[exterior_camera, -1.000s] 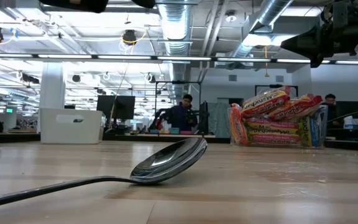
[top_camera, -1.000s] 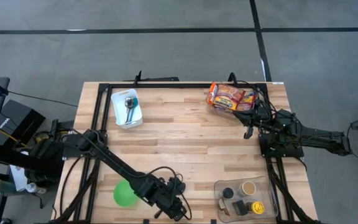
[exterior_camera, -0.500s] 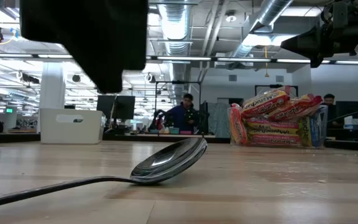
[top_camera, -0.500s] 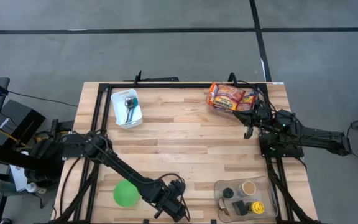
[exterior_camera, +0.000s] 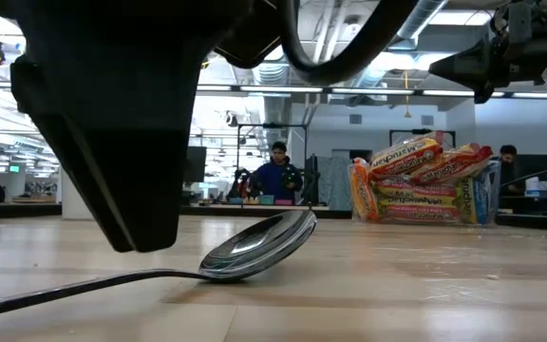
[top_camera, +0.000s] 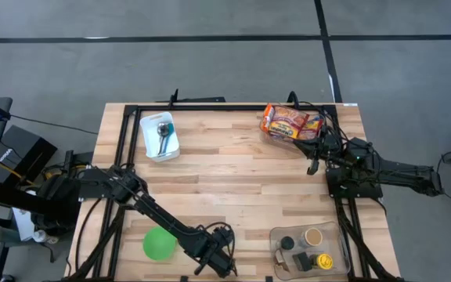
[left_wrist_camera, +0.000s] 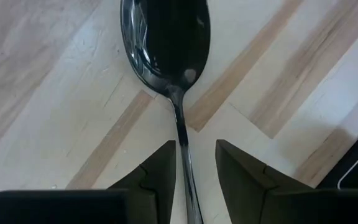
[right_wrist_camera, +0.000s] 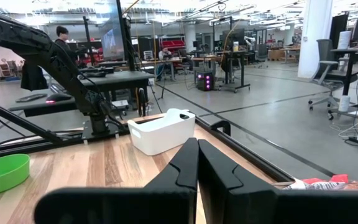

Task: Pick & Place Food Item
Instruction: Put the black spoon into the white bin

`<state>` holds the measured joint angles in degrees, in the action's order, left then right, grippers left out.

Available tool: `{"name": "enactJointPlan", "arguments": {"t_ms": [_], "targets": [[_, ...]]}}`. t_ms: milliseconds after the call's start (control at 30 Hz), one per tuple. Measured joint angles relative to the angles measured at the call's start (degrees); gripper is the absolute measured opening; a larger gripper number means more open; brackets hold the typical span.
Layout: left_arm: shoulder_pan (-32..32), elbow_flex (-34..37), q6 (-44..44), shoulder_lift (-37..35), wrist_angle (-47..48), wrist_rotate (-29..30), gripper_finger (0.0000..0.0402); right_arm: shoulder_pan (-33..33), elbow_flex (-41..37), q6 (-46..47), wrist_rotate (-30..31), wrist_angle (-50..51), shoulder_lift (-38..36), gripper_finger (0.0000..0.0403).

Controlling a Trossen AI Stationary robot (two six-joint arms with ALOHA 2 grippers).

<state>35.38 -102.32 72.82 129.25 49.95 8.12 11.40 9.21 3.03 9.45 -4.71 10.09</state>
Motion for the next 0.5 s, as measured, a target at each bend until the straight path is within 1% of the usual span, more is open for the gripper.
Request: {"name": "enactJointPlan", "arguments": {"t_ms": [500], "targets": [[-0.1,0.0,0.8,0.0,0.5,1.7,0.0108,0.0,0.0,0.0,0.0,0.0,0.0,0.0]]}}
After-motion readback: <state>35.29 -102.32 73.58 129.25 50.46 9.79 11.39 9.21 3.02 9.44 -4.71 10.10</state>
